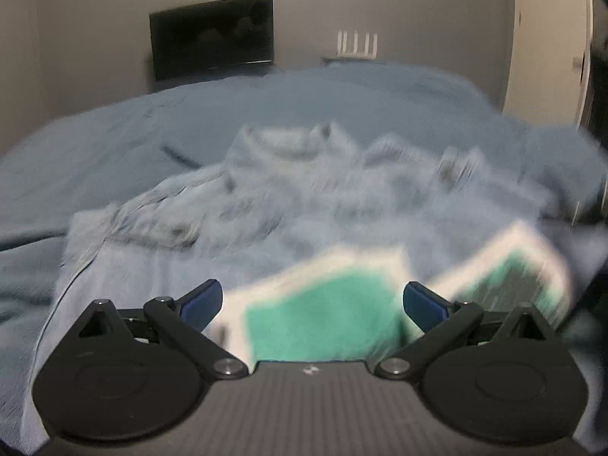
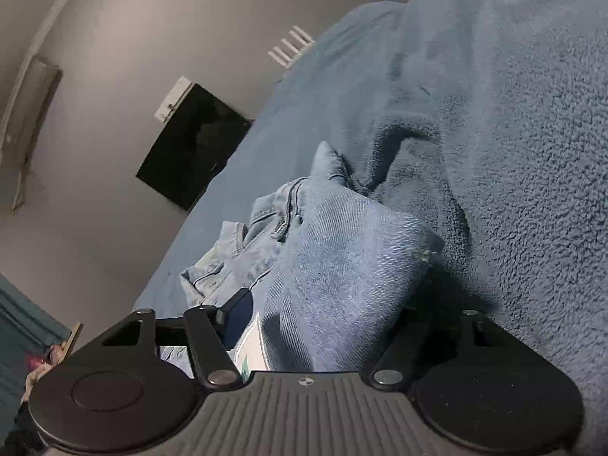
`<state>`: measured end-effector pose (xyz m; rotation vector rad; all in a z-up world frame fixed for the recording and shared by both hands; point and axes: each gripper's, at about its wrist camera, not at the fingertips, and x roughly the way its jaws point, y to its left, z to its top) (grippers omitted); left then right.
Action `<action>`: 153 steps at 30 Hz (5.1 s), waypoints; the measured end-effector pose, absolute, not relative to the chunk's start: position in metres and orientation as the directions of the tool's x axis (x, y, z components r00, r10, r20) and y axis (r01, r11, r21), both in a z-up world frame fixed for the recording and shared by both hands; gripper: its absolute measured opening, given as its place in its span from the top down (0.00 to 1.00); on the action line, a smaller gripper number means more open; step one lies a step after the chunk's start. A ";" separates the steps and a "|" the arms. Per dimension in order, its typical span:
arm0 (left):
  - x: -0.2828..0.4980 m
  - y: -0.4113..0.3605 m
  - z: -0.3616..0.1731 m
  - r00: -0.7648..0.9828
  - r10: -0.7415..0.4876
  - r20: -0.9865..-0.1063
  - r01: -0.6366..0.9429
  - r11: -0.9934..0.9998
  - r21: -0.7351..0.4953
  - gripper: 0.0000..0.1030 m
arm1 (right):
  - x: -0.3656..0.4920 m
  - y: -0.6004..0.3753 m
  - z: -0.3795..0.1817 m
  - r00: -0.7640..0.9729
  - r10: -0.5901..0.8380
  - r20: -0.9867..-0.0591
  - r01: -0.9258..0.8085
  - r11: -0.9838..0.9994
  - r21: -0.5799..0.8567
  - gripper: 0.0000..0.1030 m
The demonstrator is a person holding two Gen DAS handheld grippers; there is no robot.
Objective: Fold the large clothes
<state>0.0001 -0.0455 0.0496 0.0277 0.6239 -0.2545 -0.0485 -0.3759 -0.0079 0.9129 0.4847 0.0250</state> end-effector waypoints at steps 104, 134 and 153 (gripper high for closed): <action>0.041 0.147 0.065 0.707 -0.346 -0.616 0.208 0.935 -0.286 0.59 | -0.073 -0.102 0.064 0.522 0.723 -0.452 -0.765 0.632 0.127 0.48; -0.002 0.159 0.083 0.757 -0.346 -0.555 0.165 0.922 -0.349 0.42 | 0.073 -0.129 0.044 0.781 0.498 -0.377 -0.510 0.857 0.078 0.45; -0.055 0.192 0.058 0.663 -0.315 -0.679 -0.089 0.867 -0.489 0.42 | -0.005 -0.211 0.030 0.668 0.575 -0.472 -0.466 0.818 0.337 0.32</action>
